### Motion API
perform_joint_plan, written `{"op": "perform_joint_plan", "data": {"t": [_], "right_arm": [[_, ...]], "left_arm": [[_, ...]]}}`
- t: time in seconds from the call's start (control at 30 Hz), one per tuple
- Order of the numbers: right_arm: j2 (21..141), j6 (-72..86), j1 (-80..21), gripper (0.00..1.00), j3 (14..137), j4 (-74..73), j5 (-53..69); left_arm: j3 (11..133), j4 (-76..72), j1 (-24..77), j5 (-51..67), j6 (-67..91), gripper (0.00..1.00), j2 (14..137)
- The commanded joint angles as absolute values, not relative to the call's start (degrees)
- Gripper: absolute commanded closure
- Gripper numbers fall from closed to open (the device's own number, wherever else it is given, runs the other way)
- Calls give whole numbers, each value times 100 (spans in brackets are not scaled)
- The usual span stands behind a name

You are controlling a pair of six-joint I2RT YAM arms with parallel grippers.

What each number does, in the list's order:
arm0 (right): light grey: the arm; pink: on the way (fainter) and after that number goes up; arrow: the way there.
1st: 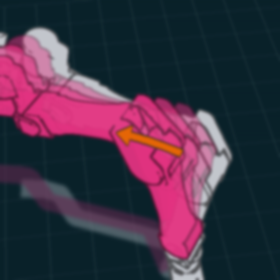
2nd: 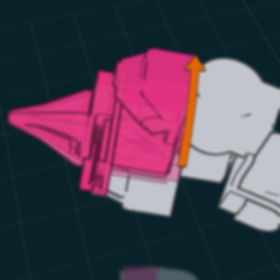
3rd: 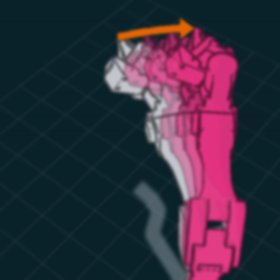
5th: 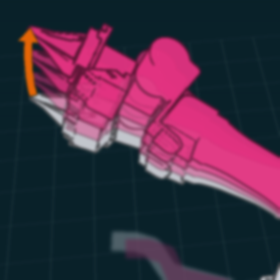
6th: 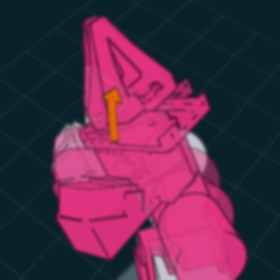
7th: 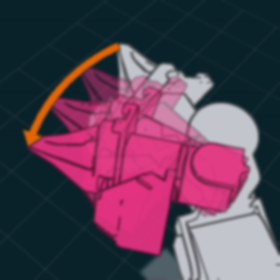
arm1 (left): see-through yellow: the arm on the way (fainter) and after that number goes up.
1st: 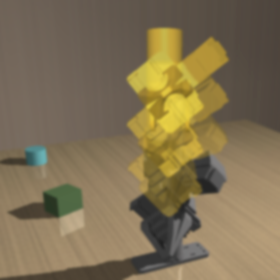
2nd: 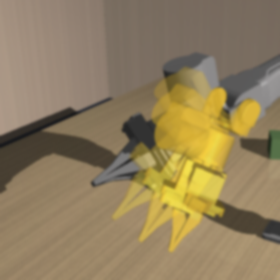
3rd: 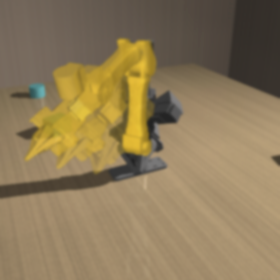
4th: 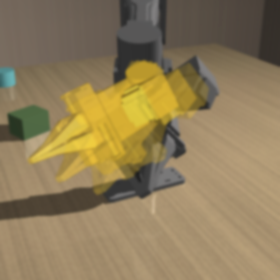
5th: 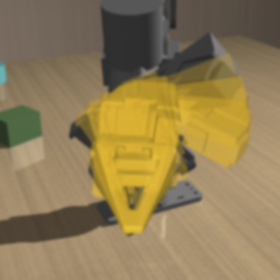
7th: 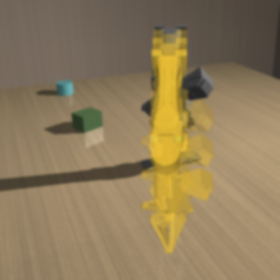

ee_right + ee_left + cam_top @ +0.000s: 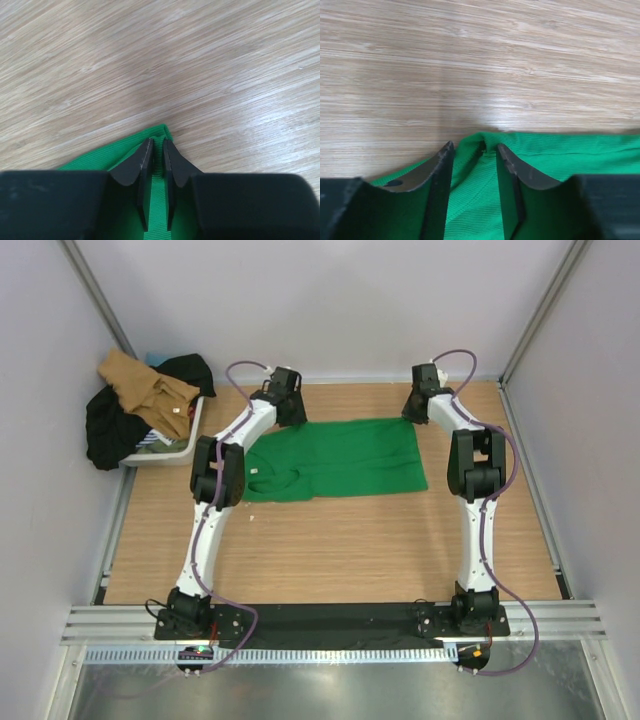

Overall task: Fold and stack the tank tops
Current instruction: Fold the tank top

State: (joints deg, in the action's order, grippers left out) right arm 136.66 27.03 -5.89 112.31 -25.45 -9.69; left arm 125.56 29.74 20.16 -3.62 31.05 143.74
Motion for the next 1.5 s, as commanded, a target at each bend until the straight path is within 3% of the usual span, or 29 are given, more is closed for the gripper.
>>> {"op": "perform_joint_plan", "data": {"t": [0.0,0.23,0.37,0.43,0.53,0.57,0.73,1.0,1.07,1.2,1.33,1.47], "right_arm": [[13720,2628,-624,84,11496,-2347,-1037],[13755,2610,-642,90,11531,-2338,-1037],[13746,2593,-642,90,11523,-2347,-1028],[13737,2593,-650,90,11522,-2347,-1020],[13737,2601,-650,90,11523,-2338,-1019],[13746,2602,-650,90,11531,-2355,-1020],[13772,2602,-642,90,11522,-2355,-1002],[13764,2602,-650,90,11514,-2364,-993],[13772,2593,-642,91,11514,-2364,-976],[13764,2610,-642,91,11514,-2364,-958],[13781,2610,-642,91,11514,-2364,-949],[13773,2610,-642,91,11522,-2355,-940]], "left_arm": [[12753,2777,2004,-167,3050,60,14388],[12727,2760,2083,-97,3006,70,14309],[12727,2830,2136,-281,3006,36,14247],[12718,2856,2136,-448,2997,34,14221],[12596,2830,2144,-536,2988,41,14116],[12551,2743,2136,-527,2980,48,14072],[12445,2584,2285,-579,2769,58,13896],[12700,2830,2461,-1194,2566,53,13992],[12691,2839,2496,-1387,2488,41,13966],[12691,2856,2531,-1582,2400,39,13922],[12726,2830,2566,-1626,2338,58,13922],[12823,2830,2575,-1512,2312,66,14044]]}}
